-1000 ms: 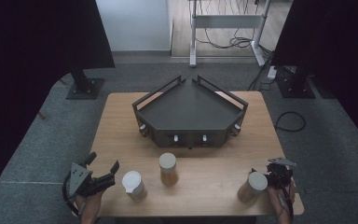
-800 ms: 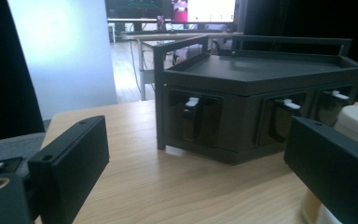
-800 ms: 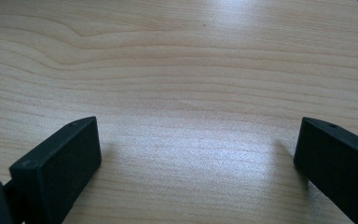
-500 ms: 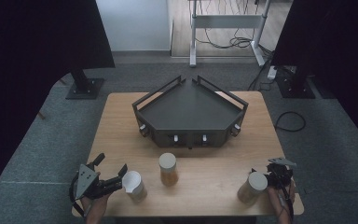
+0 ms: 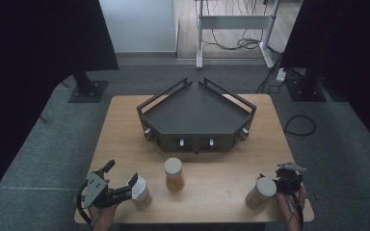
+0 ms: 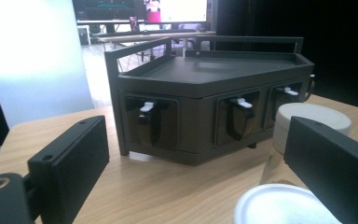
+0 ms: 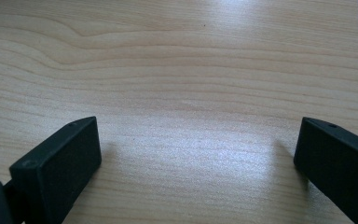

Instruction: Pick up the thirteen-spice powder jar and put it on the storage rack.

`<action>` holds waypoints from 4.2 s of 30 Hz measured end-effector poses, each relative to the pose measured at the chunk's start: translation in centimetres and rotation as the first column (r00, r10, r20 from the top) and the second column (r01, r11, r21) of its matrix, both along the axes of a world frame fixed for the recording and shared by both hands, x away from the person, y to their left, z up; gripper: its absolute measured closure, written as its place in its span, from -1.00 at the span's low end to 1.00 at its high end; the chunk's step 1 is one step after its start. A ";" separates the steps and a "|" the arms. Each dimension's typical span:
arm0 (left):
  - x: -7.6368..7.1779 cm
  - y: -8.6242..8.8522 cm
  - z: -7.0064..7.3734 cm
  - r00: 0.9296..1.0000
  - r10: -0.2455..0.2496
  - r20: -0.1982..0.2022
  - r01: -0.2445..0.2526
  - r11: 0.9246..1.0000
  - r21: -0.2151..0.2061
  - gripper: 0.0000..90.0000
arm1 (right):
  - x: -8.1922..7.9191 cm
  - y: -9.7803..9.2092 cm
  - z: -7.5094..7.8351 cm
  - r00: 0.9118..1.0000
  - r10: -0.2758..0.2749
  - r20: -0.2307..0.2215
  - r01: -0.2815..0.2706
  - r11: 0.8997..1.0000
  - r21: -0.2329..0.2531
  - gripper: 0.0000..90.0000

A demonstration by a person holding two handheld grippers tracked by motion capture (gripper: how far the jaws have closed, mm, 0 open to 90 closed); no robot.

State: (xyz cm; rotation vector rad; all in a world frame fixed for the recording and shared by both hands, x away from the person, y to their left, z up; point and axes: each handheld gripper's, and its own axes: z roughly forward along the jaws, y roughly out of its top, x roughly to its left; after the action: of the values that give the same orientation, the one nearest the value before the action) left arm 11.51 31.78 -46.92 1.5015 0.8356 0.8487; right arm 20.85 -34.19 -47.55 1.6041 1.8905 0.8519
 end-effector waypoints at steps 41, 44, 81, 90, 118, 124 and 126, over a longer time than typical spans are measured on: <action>-0.9 -1.4 0.2 0.996 -0.084 -0.029 0.084 0.996 0.024 -0.85 | 0.0 -0.1 0.0 1.000 0.003 0.000 -0.003 1.000 0.000 -1.00; -1.0 -1.4 0.0 0.996 -0.083 -0.042 0.084 0.996 0.026 -0.85 | 0.0 -0.1 0.0 1.000 0.004 0.000 -0.004 1.000 0.000 -1.00; -1.6 -1.2 -1.9 0.987 -0.076 -0.144 0.081 0.996 0.031 -0.44 | 0.0 -0.1 0.0 1.000 0.007 0.000 -0.007 1.000 0.000 -1.00; -1.6 -1.2 -2.0 0.988 -0.076 -0.135 0.082 0.996 0.037 -0.32 | 0.0 -0.1 0.0 1.000 0.007 0.000 -0.007 1.000 0.000 -1.00; -2.2 -1.1 -1.0 0.993 -0.061 -0.104 0.063 0.998 0.016 -0.32 | 0.0 -0.2 0.0 1.000 0.012 0.000 -0.012 1.000 -0.001 -1.00; -2.3 -1.3 -0.3 0.993 -0.071 -0.097 0.073 0.997 0.024 -0.32 | 0.0 -0.2 0.0 1.000 0.012 0.001 -0.012 1.000 -0.001 -1.00; -2.3 -1.3 -0.1 0.993 -0.074 -0.095 0.077 0.997 0.023 -0.32 | 0.0 -0.2 0.0 1.000 0.012 0.001 -0.012 1.000 -0.001 -1.00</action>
State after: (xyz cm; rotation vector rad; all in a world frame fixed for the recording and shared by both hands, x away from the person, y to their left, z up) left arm 9.16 30.44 -47.02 1.5963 0.8334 0.7405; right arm 20.83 -34.38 -47.56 1.5931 1.9016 0.8567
